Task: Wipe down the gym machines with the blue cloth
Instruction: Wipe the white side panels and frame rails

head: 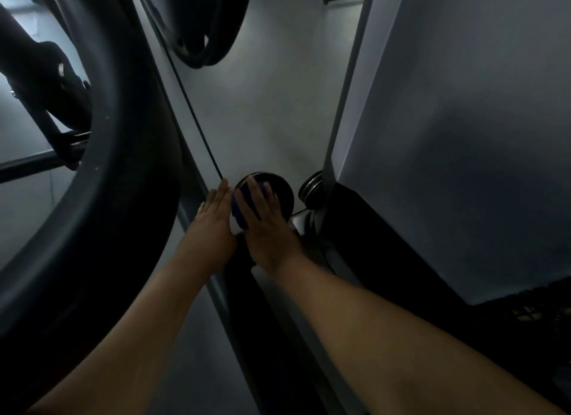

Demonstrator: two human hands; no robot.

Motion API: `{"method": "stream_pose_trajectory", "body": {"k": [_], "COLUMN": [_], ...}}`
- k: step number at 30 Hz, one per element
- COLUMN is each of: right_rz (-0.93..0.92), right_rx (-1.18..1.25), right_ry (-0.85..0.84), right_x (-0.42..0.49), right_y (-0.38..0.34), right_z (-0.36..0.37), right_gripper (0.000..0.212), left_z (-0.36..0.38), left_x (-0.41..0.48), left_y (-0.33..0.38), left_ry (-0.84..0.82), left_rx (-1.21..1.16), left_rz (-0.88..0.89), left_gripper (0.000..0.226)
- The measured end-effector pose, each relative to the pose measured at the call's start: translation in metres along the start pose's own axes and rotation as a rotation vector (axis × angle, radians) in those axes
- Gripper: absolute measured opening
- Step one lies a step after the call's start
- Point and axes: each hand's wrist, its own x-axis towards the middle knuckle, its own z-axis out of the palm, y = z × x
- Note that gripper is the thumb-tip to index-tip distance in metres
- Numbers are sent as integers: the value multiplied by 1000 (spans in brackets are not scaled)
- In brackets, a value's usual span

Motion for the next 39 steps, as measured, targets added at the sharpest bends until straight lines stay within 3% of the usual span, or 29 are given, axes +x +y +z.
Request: {"method": "stream_pose_trajectory", "body": {"k": [3, 6, 7, 10, 11, 14, 17, 21, 25, 27, 29, 32, 34, 37, 39], "right_rz": [-60, -138, -109, 267, 305, 211, 130, 326, 203, 221, 353, 294, 225, 369, 363], "right_rx": [4, -35, -48, 272, 295, 225, 214, 186, -36, -1, -1, -212, -150, 56, 39], "right_ry": [-91, -48, -12, -9, -11, -36, -96, -99, -157, -182, -157, -347, -446, -382, -313], "right_x": [-31, -16, -6, 15, 13, -15, -19, -10, -34, -26, -19, -31, -56, -72, -59], "right_y": [10, 31, 37, 34, 26, 8, 29, 11, 1, 18, 17, -24, -40, -13, 12], "right_z": [4, -3, -6, -13, -10, 6, 5, -4, 21, 9, -2, 4, 10, -15, -54], "right_gripper": [98, 87, 88, 98, 101, 110, 104, 90, 96, 95, 93, 84, 75, 71, 47], "left_z": [1, 0, -1, -2, -2, 3, 11, 22, 26, 27, 28, 25, 22, 27, 33], "left_x": [-2, -5, -6, -6, -4, -3, -7, -19, -16, -16, -14, -16, -18, -22, -24], "left_y": [-17, -9, -5, 1, 1, 0, 0, 4, 5, 9, 13, 18, 21, 29, 38], "left_ry": [57, 40, 24, 8, -5, -27, 5, 7, -30, -41, -59, -87, -79, -67, -44], "left_rx": [185, 185, 175, 182, 174, 135, 149, 263, 271, 266, 264, 237, 205, 215, 238], "left_rz": [68, 65, 54, 56, 54, 57, 99, 194, 160, 148, 135, 104, 88, 46, 33], "left_gripper": [96, 97, 98, 99, 100, 99, 99, 94, 91, 91, 97, 97, 93, 99, 99]}}
